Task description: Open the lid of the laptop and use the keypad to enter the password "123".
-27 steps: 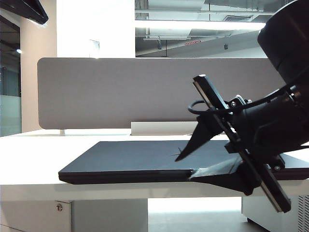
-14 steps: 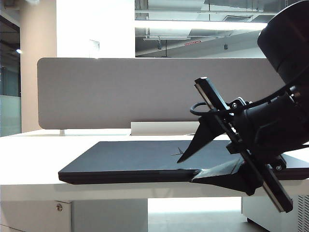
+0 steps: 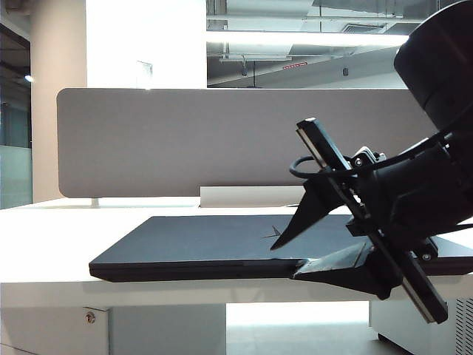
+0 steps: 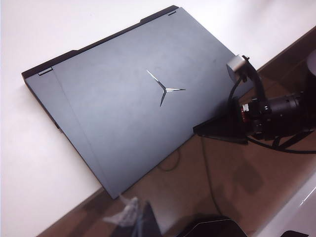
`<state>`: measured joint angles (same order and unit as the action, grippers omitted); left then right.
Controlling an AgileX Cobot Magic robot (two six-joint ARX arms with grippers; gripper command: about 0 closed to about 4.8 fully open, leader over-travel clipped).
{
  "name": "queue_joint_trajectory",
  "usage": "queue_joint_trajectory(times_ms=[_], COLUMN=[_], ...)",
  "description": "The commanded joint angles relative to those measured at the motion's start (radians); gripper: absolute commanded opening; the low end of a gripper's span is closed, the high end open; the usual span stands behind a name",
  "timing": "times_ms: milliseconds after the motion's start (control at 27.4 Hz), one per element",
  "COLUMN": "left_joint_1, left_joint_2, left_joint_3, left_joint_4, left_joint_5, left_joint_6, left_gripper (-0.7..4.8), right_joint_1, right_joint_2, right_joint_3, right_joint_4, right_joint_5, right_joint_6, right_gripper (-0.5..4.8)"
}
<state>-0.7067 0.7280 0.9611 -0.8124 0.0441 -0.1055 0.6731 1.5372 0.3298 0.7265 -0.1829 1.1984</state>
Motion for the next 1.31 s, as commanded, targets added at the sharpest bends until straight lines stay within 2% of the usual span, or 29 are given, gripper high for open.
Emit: queue_joint_trajectory(times_ms=[36, 146, 182, 438, 839, 984, 1094, 1313], left_joint_1=[-0.002, -0.002, -0.002, -0.002, -0.002, -0.002, -0.002, -0.002], left_joint_2=[-0.002, -0.002, -0.002, -0.001, -0.002, -0.002, -0.002, -0.002], left_joint_3=[0.003, 0.003, 0.003, 0.003, 0.003, 0.003, 0.003, 0.003], left_joint_4=[-0.008, -0.021, -0.024, -0.032, -0.04, -0.042, -0.046, -0.047], left_joint_5=[0.002, 0.001, 0.0, -0.003, -0.006, -0.006, -0.006, -0.007], left_joint_6=[0.002, 0.002, 0.002, 0.002, 0.002, 0.002, 0.002, 0.002], left_gripper=[-0.05, -0.05, -0.05, -0.05, -0.05, -0.05, -0.05, -0.05], right_joint_1=[-0.005, -0.004, -0.004, -0.004, -0.039, -0.057, -0.058, -0.096], right_joint_2=[-0.008, -0.008, -0.008, -0.01, -0.048, -0.054, -0.068, -0.072], right_joint_3=[0.016, 0.018, 0.025, 0.061, 0.074, 0.142, 0.229, 0.318], right_joint_4=[0.182, 0.23, 0.228, 0.227, 0.208, 0.146, -0.003, -0.073], right_joint_5=[0.051, 0.045, 0.025, -0.016, -0.012, -0.038, -0.048, -0.046], right_joint_6=[-0.055, -0.077, -0.086, -0.108, -0.179, -0.237, -0.318, -0.363], right_gripper=[0.56, 0.35, 0.08, 0.08, -0.06, -0.06, -0.06, -0.06])
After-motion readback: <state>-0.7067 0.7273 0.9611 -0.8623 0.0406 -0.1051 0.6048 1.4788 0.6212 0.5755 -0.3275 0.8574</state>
